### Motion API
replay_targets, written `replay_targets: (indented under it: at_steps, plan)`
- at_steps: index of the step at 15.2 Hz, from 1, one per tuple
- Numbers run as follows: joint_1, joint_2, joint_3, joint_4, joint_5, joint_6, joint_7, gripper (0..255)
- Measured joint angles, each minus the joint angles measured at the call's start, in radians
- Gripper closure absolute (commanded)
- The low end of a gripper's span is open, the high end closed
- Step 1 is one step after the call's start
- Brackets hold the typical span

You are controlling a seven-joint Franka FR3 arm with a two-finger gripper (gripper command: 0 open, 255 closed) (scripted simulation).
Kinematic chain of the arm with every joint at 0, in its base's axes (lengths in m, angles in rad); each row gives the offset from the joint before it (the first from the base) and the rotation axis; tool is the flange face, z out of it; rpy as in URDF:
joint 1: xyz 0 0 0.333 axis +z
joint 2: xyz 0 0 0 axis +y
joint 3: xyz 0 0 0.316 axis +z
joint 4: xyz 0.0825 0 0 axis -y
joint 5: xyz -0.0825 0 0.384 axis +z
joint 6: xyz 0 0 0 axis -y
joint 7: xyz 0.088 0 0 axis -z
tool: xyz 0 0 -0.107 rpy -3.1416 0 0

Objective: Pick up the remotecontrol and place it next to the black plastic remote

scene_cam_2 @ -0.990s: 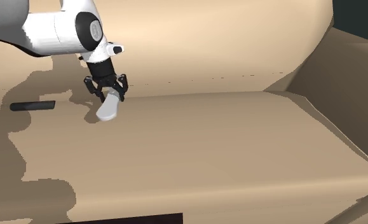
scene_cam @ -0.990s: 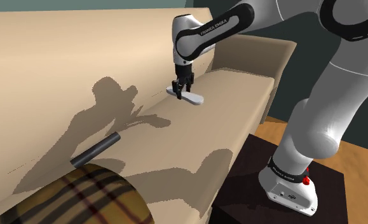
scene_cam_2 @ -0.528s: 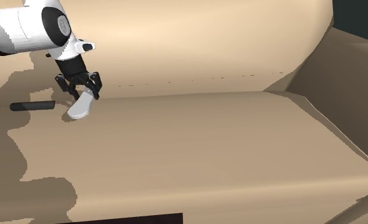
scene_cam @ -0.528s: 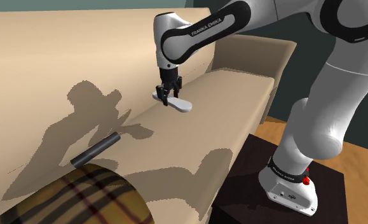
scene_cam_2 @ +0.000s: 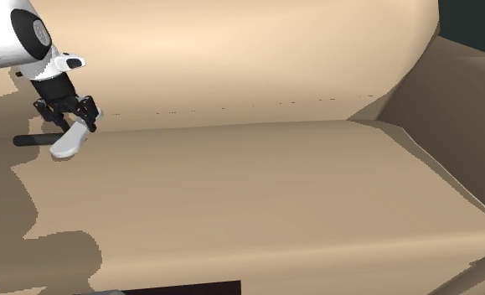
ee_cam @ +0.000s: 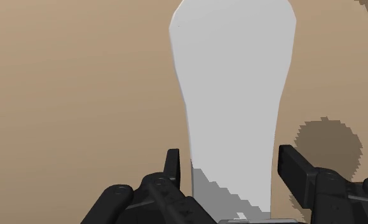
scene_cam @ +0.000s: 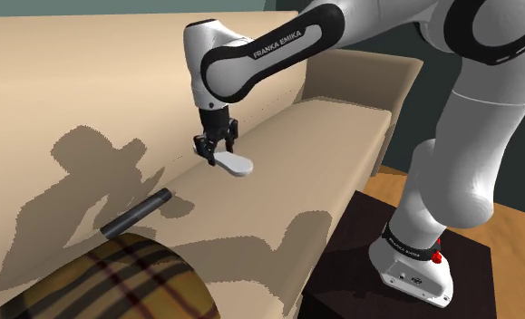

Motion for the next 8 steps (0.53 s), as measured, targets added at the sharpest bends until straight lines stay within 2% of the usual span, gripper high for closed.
replay_targets:
  at_steps: [8]
  plan:
    - [0.102,0.157,0.073,0.212,-0.025,-0.062,0.179,255]
